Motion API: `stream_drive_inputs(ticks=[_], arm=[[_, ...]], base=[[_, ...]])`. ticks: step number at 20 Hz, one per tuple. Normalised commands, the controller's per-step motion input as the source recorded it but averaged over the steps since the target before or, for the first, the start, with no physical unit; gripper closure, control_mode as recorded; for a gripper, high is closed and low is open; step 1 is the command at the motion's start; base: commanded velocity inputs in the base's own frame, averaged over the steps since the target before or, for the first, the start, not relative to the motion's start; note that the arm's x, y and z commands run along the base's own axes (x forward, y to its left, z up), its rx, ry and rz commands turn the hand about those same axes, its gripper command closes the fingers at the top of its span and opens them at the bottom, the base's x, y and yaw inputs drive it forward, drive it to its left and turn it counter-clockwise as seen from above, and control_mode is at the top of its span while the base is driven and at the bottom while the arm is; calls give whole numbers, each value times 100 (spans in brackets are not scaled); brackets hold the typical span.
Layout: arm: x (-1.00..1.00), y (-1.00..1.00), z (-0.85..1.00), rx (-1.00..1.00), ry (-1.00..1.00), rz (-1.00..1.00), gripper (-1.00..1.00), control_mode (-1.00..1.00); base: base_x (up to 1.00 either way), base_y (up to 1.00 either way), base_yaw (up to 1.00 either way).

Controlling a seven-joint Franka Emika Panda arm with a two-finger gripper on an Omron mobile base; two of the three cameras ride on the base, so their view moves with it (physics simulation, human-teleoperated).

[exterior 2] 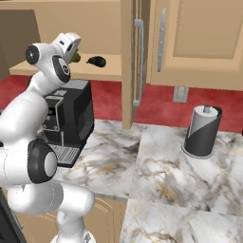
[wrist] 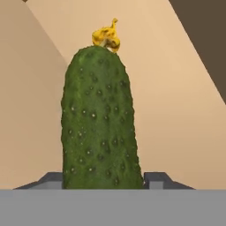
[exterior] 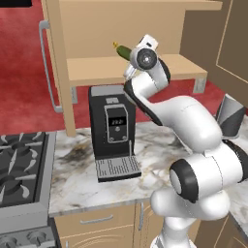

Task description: Pick the eggplant, cucumber from the counter and place them in the cabinet. Then close the cabinet.

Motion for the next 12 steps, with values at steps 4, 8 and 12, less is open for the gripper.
stream_drive_inputs(ticks=[4, 8, 12], arm=[[96, 25, -6, 0, 17, 0, 100, -100], [75, 29, -16, 0, 4, 0, 100, -100], [26, 27, -73, 0, -6, 0, -100, -100]], base=[[0, 0, 0], [0, 0, 0], [0, 0, 0]])
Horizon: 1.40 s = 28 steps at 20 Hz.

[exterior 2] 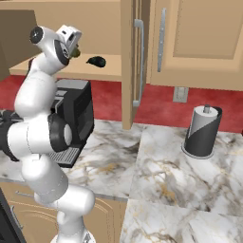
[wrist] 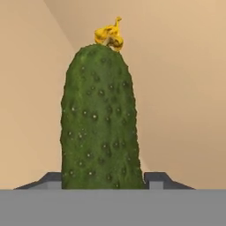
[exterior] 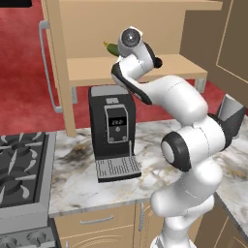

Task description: Pick the eggplant, cucumber from the counter and place them in the cabinet. Then close the cabinet.

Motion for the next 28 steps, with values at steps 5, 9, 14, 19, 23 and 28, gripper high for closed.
stream_drive_inputs(ticks=[5, 9, 14, 19, 23, 28], arm=[[-34, 1, -29, 0, -15, -2, -100, -100], [-80, -9, 33, 0, 0, -11, -100, -100], [-100, -14, 34, 4, 7, -7, -100, -100], [-100, -29, 13, 8, 18, -4, -100, -100], [-100, -38, -2, 7, 6, -6, -100, -100], [-100, -47, -5, 5, -14, -16, -100, -100]], base=[[0, 0, 0], [0, 0, 0], [0, 0, 0], [0, 0, 0], [0, 0, 0], [0, 0, 0]])
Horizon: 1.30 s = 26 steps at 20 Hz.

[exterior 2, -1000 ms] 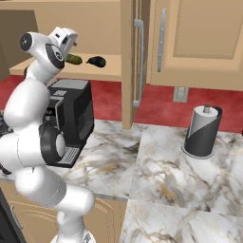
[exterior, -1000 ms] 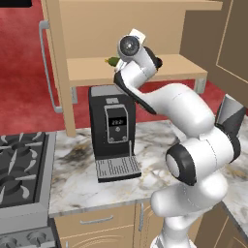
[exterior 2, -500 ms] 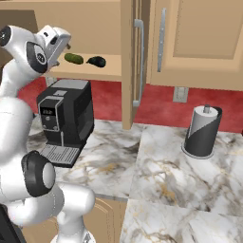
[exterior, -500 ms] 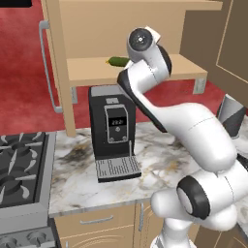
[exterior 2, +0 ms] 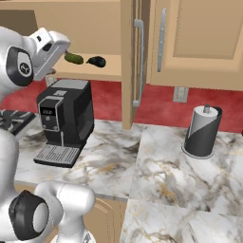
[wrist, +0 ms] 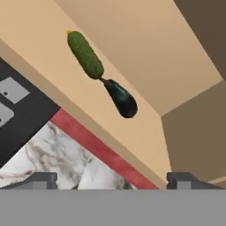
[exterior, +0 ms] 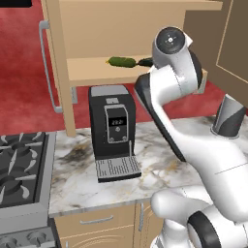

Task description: Pick the eggplant, cucumber from the counter and place them in the cabinet. Then close the cabinet.

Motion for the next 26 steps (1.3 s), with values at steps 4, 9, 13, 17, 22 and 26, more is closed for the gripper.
stream_drive_inputs(ticks=[4, 9, 13, 17, 22, 26], arm=[[-100, -56, 0, 6, -10, -23, -100, -100], [-100, -62, 13, 18, -1, -29, -100, -100], [-100, -45, 29, 28, 0, -34, -100, -100], [-100, -47, 11, 30, 0, -33, -100, -100], [-100, -45, 3, 27, -3, -32, -100, -100], [-99, -62, -1, 24, -22, -18, -100, -100]], base=[[0, 0, 0], [0, 0, 0], [0, 0, 0], [0, 0, 0], [0, 0, 0], [0, 0, 0]])
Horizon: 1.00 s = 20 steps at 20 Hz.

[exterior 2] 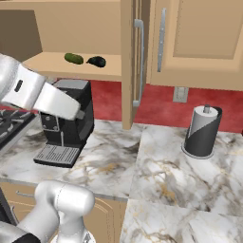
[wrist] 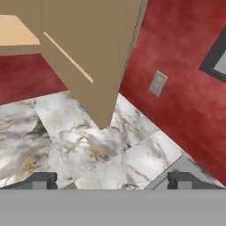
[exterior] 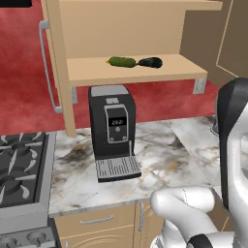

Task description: Pick the eggplant, cucumber from the counter and place them in the cabinet. Then close the cabinet.

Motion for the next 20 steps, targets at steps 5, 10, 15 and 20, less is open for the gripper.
stream_drive_inputs(ticks=[5, 10, 15, 20], arm=[[-40, -71, 0, 16, -25, -1, -100, -100], [4, -64, -15, 28, -21, 2, -100, -100], [7, -51, -42, 28, -33, 7, -100, -100], [44, -41, -45, 22, -37, 8, -100, -100]], base=[[0, 0, 0], [0, 0, 0], [0, 0, 0], [0, 0, 0]])
